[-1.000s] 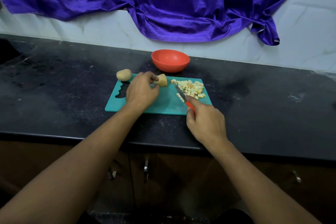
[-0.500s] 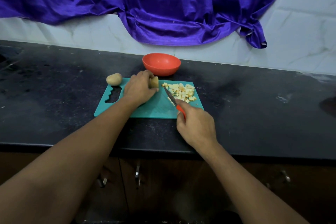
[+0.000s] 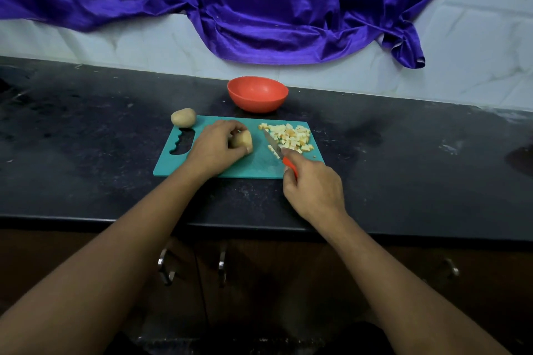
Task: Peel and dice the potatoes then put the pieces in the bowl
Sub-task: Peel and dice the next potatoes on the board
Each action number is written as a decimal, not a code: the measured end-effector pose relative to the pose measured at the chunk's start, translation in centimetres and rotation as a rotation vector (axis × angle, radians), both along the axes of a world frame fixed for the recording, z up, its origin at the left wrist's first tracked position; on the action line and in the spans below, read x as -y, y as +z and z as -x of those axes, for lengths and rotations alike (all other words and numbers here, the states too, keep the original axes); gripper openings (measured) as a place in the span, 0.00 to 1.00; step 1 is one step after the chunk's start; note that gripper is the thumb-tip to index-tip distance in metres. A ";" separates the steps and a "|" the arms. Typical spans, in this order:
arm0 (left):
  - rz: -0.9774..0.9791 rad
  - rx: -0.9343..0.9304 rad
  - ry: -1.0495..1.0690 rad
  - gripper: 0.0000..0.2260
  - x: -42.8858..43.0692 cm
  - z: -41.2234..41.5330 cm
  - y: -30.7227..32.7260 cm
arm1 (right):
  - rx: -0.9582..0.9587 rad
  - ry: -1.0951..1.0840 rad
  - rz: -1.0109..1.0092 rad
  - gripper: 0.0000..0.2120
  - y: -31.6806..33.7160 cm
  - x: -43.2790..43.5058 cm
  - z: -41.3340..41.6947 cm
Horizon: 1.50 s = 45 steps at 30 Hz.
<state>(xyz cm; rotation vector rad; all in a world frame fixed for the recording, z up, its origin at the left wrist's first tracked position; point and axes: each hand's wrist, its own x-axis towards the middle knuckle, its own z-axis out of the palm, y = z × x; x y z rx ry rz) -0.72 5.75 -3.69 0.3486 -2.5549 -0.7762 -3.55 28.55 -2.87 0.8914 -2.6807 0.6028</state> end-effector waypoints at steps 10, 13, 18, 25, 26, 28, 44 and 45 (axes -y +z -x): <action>-0.077 -0.014 -0.113 0.24 -0.7 -4.4 -0.3 | -0.045 0.006 -0.001 0.21 -0.3 0.0 -0.2; -0.082 -0.044 -0.050 0.21 -0.7 -4.4 -0.4 | -0.049 0.003 0.001 0.21 -0.3 -0.1 -0.2; -0.203 -0.066 -0.093 0.19 -0.1 -4.4 -0.6 | -0.050 0.000 -0.007 0.22 -0.3 0.0 -0.1; -0.125 -0.044 -0.068 0.20 0.1 -4.1 -0.7 | -0.056 0.005 -0.010 0.21 -0.3 0.1 -0.2; -0.125 -0.044 -0.065 0.20 0.0 -4.1 -0.7 | -0.057 0.008 -0.010 0.21 -0.4 0.1 -0.2; -0.124 -0.045 -0.065 0.18 -0.1 -4.2 -0.6 | -0.055 0.012 -0.008 0.21 -0.4 0.1 -0.2; -0.182 -0.037 -0.091 0.18 -0.3 -4.1 -0.3 | 0.021 0.050 0.093 0.15 -0.5 0.2 -0.3; -0.185 -0.044 -0.096 0.18 -0.2 -4.0 -0.4 | 0.056 0.050 0.119 0.14 -0.4 0.4 -0.3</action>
